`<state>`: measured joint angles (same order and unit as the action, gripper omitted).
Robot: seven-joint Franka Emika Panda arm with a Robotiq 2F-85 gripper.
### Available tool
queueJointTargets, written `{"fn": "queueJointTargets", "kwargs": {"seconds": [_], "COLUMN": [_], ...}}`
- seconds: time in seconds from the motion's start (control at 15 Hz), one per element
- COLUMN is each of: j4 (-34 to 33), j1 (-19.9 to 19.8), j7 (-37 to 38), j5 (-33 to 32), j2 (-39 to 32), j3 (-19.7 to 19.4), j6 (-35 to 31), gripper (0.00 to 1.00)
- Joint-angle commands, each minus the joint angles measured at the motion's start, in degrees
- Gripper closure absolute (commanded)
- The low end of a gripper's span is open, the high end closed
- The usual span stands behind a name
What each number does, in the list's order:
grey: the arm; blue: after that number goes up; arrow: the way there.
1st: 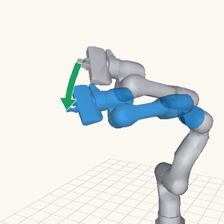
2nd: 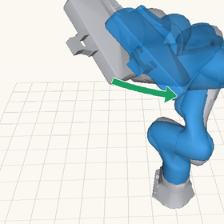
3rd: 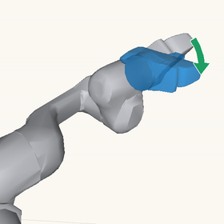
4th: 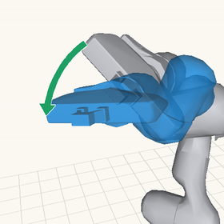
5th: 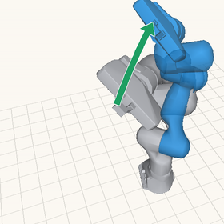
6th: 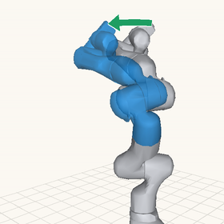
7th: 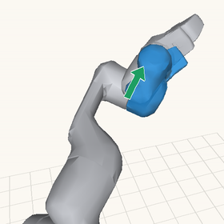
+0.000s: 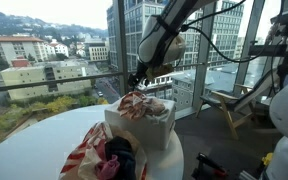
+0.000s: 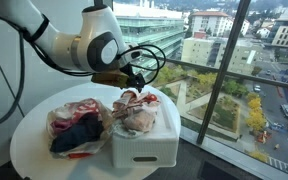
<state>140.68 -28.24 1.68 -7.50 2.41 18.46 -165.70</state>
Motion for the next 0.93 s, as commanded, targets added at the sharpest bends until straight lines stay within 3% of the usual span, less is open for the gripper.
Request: {"fn": "queueJointTargets", "kwargs": {"seconds": [0.0,0.27,0.53,0.6,0.67,0.8,0.87], "j4": [-5.81,-9.17,-11.07,-10.99,-10.94,-10.12,-9.49], "j1": [11.33,17.63,21.16,21.87,22.43,22.99,23.19], "j7": [-0.95,-3.47,-2.32,-2.38,-2.35,-2.78,-2.68], "j5": [4.03,9.41,6.72,6.0,5.76,6.29,6.72], "j2": [-6.72,-14.03,-17.98,-18.2,-18.31,-17.83,-17.52], "j3": [-8.36,-13.2,-17.04,-17.77,-18.18,-18.14,-18.07], "j6": [1.92,2.16,2.76,2.61,2.6,2.0,1.39], "gripper": [0.0,0.0,0.0,0.04,0.26,0.3,0.39]}}
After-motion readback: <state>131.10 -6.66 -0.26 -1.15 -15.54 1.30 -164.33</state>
